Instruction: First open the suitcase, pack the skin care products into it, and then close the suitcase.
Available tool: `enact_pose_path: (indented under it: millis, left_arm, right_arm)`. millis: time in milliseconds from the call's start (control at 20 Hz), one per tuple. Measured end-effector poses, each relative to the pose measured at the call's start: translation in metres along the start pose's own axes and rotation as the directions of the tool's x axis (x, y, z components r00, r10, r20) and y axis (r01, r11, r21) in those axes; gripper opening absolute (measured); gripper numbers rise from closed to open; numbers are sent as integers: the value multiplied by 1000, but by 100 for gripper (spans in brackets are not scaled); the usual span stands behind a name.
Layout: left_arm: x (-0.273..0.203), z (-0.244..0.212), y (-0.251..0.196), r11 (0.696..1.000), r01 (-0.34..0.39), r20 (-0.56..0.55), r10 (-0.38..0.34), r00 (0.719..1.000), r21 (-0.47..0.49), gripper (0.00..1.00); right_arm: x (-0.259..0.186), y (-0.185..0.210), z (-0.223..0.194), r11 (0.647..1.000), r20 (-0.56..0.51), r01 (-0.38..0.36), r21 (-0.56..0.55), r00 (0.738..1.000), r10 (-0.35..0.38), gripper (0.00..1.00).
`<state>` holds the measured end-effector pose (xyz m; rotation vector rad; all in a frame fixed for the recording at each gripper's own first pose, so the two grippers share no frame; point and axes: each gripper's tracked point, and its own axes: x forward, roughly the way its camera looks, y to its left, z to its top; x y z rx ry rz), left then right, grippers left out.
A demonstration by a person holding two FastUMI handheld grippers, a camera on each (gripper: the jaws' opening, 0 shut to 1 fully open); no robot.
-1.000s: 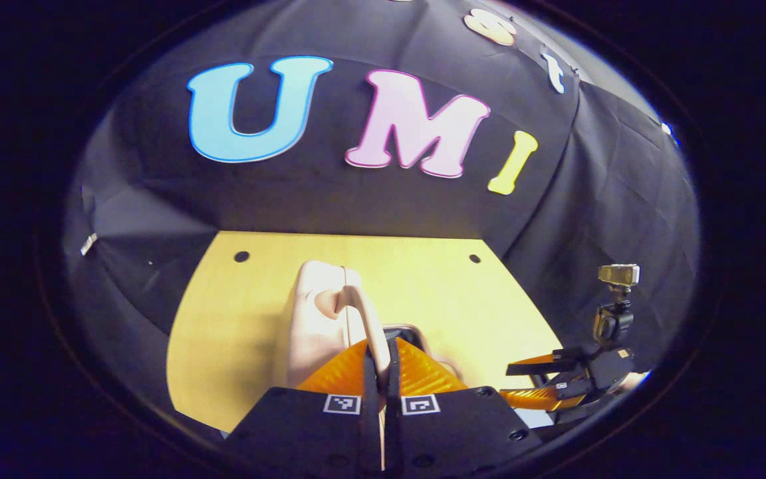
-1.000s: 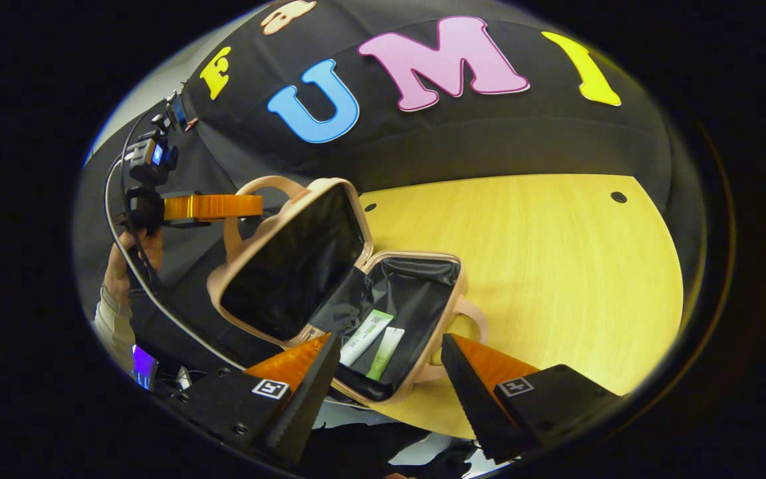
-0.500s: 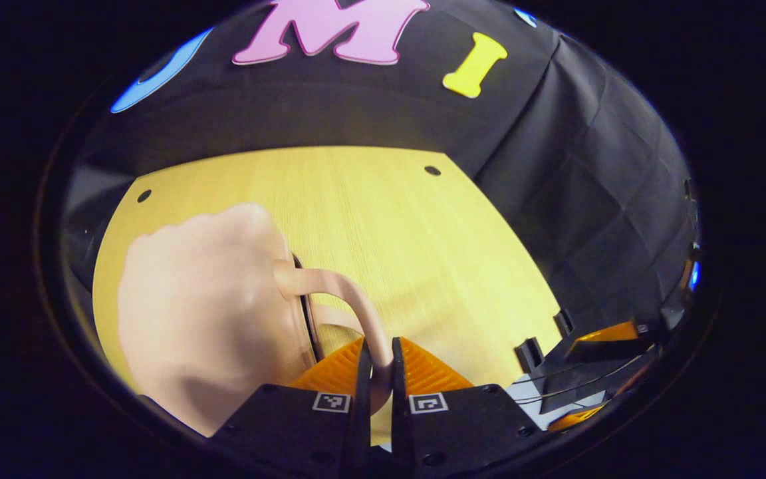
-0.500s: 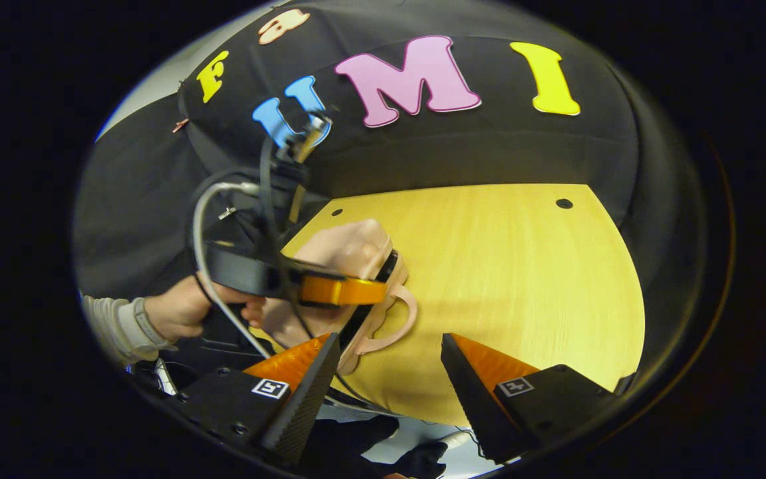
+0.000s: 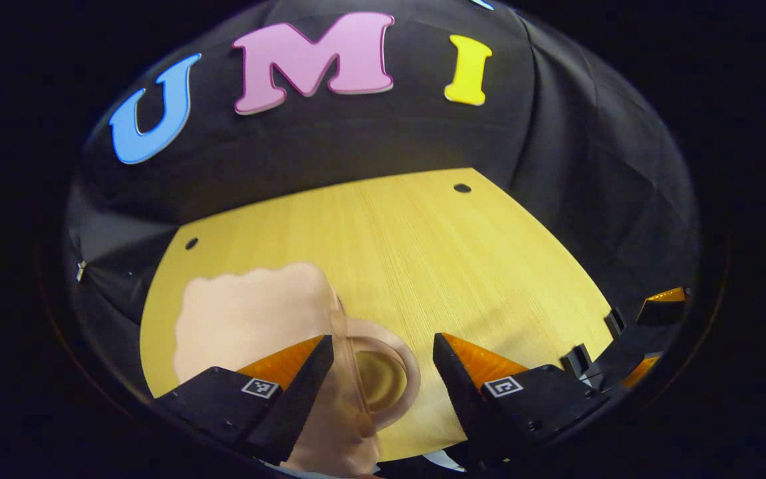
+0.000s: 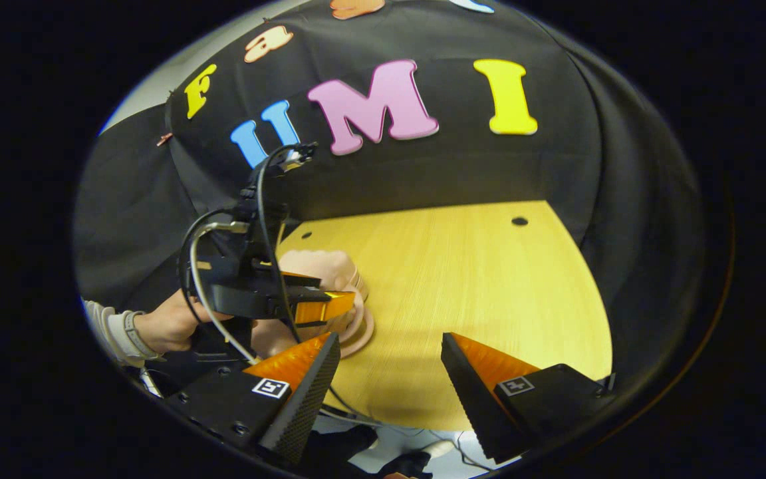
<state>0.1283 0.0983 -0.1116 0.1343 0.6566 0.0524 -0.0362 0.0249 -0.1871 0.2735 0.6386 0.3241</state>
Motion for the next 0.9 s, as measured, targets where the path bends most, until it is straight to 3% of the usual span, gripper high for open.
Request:
enact_pose_path:
  millis: [100, 200, 450, 650, 800, 900]
  left_arm:
    - [-39, 40, 4, 999, -18, 126, 24, 992, -45, 96]
    - [-86, 77, 14, 997, -65, 249, 75, 966, -50, 96]
    - [-186, 143, 24, 987, -154, 486, 157, 860, -46, 96]
    - [-237, 178, 48, 983, -171, 611, 176, 772, -67, 95]
    - [-245, 187, 73, 976, -211, 638, 191, 746, -45, 94]
    - [-242, 184, 74, 979, -201, 637, 183, 748, -46, 94]
  right_arm:
    - [-6, -2, 46, 1000, 112, 16, -27, 994, -13, 97]
    - [-10, -5, 90, 997, 214, 39, -65, 977, -25, 97]
    - [-28, 2, 196, 966, 461, 188, -177, 883, -87, 96]
    - [-39, 39, 235, 966, 536, 194, -170, 841, -75, 96]
    - [-42, 55, 247, 954, 582, 224, -201, 810, -67, 96]
    - [-37, 62, 248, 946, 588, 244, -216, 806, -74, 96]
